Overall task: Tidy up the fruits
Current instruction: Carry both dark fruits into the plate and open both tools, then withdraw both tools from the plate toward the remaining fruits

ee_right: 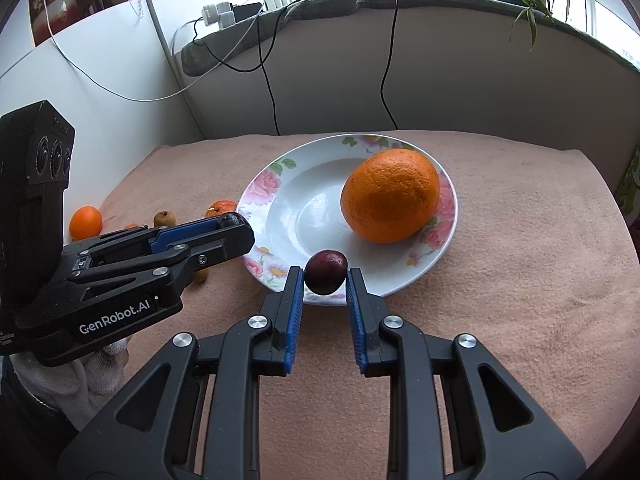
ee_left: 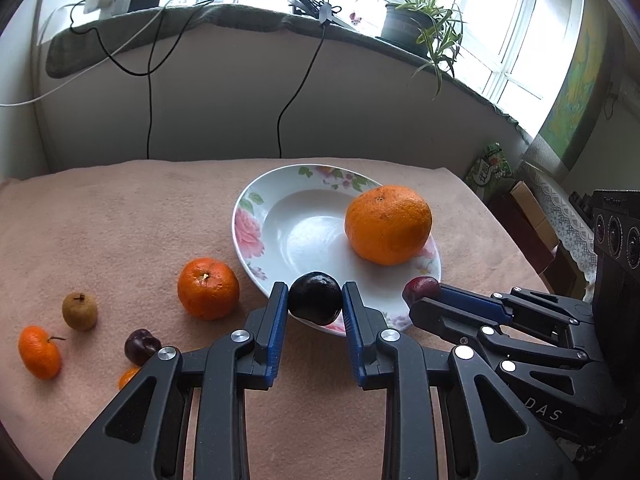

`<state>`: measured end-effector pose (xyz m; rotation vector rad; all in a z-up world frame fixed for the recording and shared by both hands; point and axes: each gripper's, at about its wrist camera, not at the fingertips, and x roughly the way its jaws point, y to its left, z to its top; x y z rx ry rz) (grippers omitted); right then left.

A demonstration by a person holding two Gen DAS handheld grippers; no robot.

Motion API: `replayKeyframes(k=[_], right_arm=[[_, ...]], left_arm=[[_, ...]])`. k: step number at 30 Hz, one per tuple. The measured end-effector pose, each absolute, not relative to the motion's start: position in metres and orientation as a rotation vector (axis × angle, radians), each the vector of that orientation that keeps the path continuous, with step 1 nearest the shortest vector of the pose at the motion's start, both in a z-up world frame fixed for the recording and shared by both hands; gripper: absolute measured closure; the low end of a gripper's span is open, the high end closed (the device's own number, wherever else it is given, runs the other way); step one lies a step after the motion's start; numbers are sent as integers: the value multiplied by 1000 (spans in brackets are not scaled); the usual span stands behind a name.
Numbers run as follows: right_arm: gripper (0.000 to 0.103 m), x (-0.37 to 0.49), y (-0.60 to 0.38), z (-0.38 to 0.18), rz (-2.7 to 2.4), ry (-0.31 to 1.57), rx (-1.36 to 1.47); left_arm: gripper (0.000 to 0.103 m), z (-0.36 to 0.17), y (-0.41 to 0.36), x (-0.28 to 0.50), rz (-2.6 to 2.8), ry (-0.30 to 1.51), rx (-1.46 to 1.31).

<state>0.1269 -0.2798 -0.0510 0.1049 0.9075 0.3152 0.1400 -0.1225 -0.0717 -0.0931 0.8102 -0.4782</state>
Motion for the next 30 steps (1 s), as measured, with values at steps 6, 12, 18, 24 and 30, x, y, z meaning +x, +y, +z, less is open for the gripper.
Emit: replayKeyframes(k=[6, 12, 18, 24, 30], right_arm=[[80, 125, -280, -52, 311, 906, 91], [80, 124, -278, -51, 306, 900, 77], [46, 121, -279, -49, 286, 881, 63], [25, 116, -275, -45, 285, 860, 32], [22, 113, -270, -40, 298, 846, 20]], left_arm=[[77, -71, -127, 140, -474, 811, -81], [61, -69, -128, 140, -469, 801, -74], [52, -66, -124, 139, -453, 786, -76], [34, -61, -117, 137, -426, 762, -90], [29, -55, -114, 136, -404, 746, -78]])
